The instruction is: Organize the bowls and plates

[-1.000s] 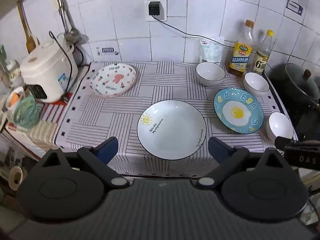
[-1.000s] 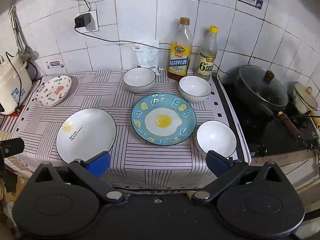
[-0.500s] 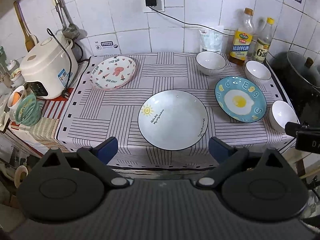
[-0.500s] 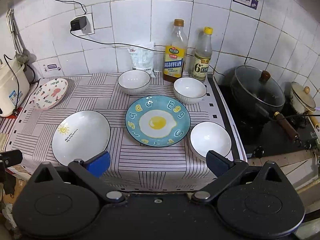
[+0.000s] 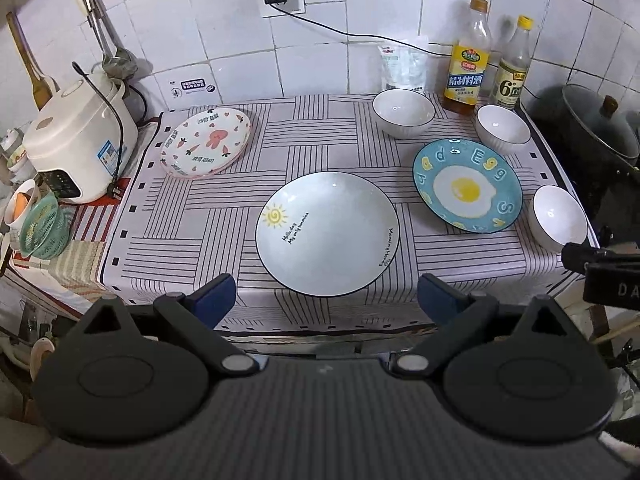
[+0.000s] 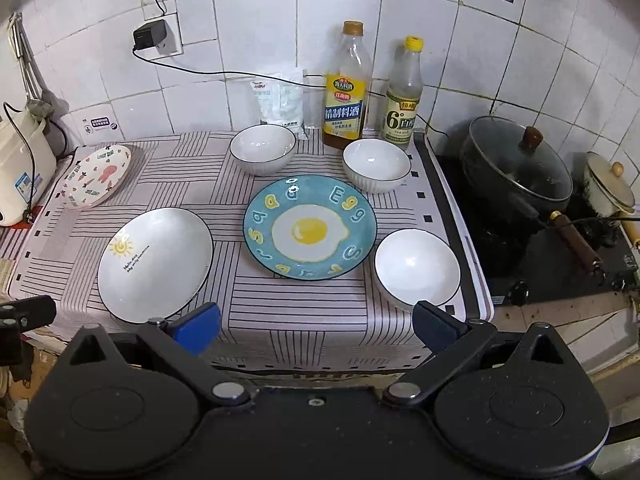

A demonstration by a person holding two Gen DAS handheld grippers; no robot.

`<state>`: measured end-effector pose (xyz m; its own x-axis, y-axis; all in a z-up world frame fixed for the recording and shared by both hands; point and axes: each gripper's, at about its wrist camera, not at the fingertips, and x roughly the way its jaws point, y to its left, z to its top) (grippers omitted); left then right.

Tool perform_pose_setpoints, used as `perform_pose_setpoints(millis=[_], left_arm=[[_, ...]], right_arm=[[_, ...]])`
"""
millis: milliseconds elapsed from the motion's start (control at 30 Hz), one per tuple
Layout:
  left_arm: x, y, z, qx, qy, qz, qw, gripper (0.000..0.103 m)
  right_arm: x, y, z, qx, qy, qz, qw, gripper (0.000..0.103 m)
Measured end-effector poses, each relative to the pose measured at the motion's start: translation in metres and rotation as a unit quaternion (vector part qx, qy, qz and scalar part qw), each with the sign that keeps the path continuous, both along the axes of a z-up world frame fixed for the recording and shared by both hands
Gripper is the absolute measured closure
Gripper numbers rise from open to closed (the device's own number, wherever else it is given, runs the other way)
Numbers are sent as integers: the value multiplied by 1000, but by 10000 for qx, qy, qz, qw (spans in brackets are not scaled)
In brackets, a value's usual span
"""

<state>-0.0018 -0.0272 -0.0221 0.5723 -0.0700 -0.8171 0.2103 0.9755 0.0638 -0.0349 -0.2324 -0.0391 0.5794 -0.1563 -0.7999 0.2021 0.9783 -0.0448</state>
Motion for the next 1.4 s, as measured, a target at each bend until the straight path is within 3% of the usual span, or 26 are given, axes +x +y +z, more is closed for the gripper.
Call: perform_pose_setpoints(millis=[500,933,1300,1400], left_arm=[[5,0,-8,-19,213,-3,9998,5],[6,1,-10,21,278,-88,9996,5],[8,6,-16,13,366,-58,9993,5],[9,9,-16,-48,391,-57,9992,5]], right_arm=[[6,-1,-4,-58,60,116,9999,0],[9,8,-6,-428,81,185,9989,0],[11,16,-9,-445,118,257,9986,0],[11,17,-7,-246,37,369,9990,0]])
